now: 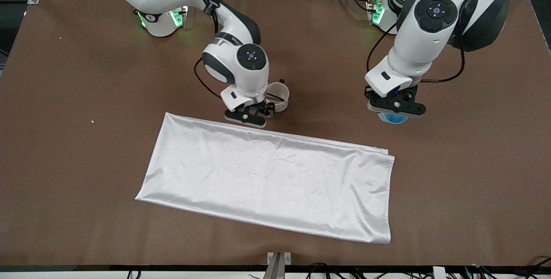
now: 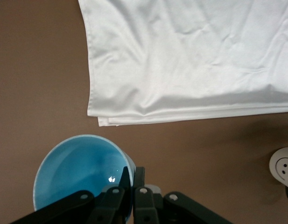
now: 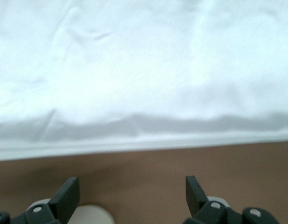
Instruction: Place blue cup into white mug on table
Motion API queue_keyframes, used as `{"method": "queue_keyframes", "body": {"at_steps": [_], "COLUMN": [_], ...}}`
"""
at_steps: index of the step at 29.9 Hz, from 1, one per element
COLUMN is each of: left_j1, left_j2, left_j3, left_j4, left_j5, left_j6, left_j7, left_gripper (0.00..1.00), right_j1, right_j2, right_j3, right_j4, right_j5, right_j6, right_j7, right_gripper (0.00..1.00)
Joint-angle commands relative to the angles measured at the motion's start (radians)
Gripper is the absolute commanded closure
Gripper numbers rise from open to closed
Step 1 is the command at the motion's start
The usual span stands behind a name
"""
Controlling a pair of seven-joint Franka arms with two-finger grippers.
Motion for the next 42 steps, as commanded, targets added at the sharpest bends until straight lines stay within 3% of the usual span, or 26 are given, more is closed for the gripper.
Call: {"method": "queue_keyframes", "body": {"at_steps": [1, 6, 11, 19, 24, 35, 42], "left_j1": [-0.001, -0.002, -0.008, -0.019, -0.027, -0.085, -0.142], "left_j2": [0.043, 0.077, 0.133, 0.254, 0.345, 0.488, 0.566], "left_j3": [-0.042, -0.100, -0.177, -0.322, -0.398, -0.462, -0.468], "left_j4": [0.060, 0.088, 0.123, 0.169, 0.206, 0.261, 0.318], "left_j5": [-0.019, -0.003, 0.013, 0.202, 0.299, 0.432, 0.474], "left_j6": [0.006, 0.007, 0.009, 0.009, 0.009, 0.007, 0.007], "left_j7": [-0.044, -0.135, -0.261, -0.557, -0.696, -0.886, -0.991], "left_gripper": [1.00, 1.00, 1.00, 1.00, 1.00, 1.00, 1.00], "right_j1": [-0.138, -0.227, -0.277, -0.288, -0.288, -0.291, -0.291], "right_j2": [-0.023, -0.046, -0.072, -0.089, -0.150, -0.314, -0.457], "right_j3": [0.012, 0.000, -0.054, -0.134, -0.160, -0.235, -0.256], "right_j4": [-0.022, -0.042, -0.080, -0.092, -0.094, -0.117, -0.183], "right_j5": [0.070, 0.071, 0.073, 0.073, 0.154, 0.298, 0.324], "right_j6": [0.002, -0.027, -0.040, -0.032, -0.041, -0.105, -0.124], "right_j7": [-0.218, -0.379, -0.516, -0.633, -0.680, -0.876, -0.909], "right_gripper": [0.00, 0.00, 0.00, 0.00, 0.00, 0.00, 0.00]}}
